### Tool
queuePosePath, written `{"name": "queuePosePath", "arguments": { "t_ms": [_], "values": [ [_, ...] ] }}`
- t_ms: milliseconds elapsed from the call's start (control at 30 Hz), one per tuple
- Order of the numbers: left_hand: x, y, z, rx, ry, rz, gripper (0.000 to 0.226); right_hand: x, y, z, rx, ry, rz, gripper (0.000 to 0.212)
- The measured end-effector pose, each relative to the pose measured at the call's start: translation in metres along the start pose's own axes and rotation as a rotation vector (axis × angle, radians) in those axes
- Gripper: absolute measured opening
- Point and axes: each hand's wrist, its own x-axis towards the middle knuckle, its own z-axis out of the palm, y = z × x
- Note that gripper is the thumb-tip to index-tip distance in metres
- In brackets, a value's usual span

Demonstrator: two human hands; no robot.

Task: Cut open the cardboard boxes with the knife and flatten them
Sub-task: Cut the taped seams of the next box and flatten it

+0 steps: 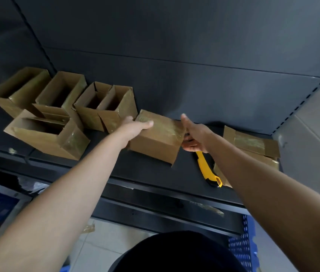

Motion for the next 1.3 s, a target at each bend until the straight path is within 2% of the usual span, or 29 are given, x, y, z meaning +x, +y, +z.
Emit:
{"name": "queuePosePath", "arguments": {
  "t_ms": [67,133,167,233,300,367,433,500,633,700,767,867,933,1000,1167,1300],
  "values": [
    [0.003,-0.009,0.002,0.041,0.044,0.037,0.073,0.015,0.011,-0.001,-0.049,0.195,-0.006,0.05],
    [0.002,-0.014,0.004,0.076,0.083,0.1,0.066,0.027,0.029,-0.008,-0.405,0.285,0.032,0.028],
    [0.002,-0.016,0.006,0.11,0.121,0.134,0.062,0.032,0.039,-0.011,-0.585,0.269,0.082,0.026],
    [-0.001,-0.012,0.01,0.231,0.218,0.215,0.05,0.036,0.059,-0.014,-0.796,0.206,0.167,0.038],
    [-0.003,-0.008,0.016,0.389,0.257,0.299,0.038,0.036,0.073,-0.014,-0.888,0.174,0.159,0.046],
    [-0.004,-0.007,0.021,0.502,0.213,0.35,0.039,0.034,0.08,-0.014,-0.901,0.21,0.152,0.05],
    [-0.006,-0.008,0.024,0.538,0.158,0.359,0.055,0.031,0.08,-0.016,-0.862,0.238,0.129,0.043],
    [-0.008,-0.006,0.025,0.532,0.137,0.351,0.067,0.028,0.071,-0.019,-0.776,0.274,0.076,0.038],
    [-0.007,0.002,0.024,0.474,0.104,0.289,0.07,0.013,0.029,-0.025,-0.612,0.338,-0.109,0.028],
    [-0.004,0.0,0.024,0.428,0.062,0.263,0.074,0.005,0.008,-0.026,-0.607,0.243,-0.2,0.025],
    [-0.002,-0.007,0.024,0.404,0.014,0.244,0.08,-0.006,-0.008,-0.023,-0.613,0.137,-0.284,0.033],
    [0.004,-0.017,0.023,0.375,0.01,0.205,0.087,-0.021,-0.021,-0.016,-0.619,-0.073,-0.312,0.036],
    [0.007,-0.021,0.021,0.331,0.001,0.189,0.087,-0.032,-0.028,-0.011,-0.69,-0.213,-0.283,0.031],
    [0.007,-0.023,0.02,0.283,-0.02,0.194,0.086,-0.041,-0.033,-0.006,-0.807,-0.25,-0.256,0.031],
    [0.009,-0.027,0.015,0.264,-0.069,0.175,0.084,-0.049,-0.038,0.005,-1.046,-0.185,-0.162,0.035],
    [0.01,-0.029,0.012,0.255,-0.082,0.187,0.087,-0.054,-0.046,0.016,-1.256,-0.105,-0.195,0.035]
  ]
}}
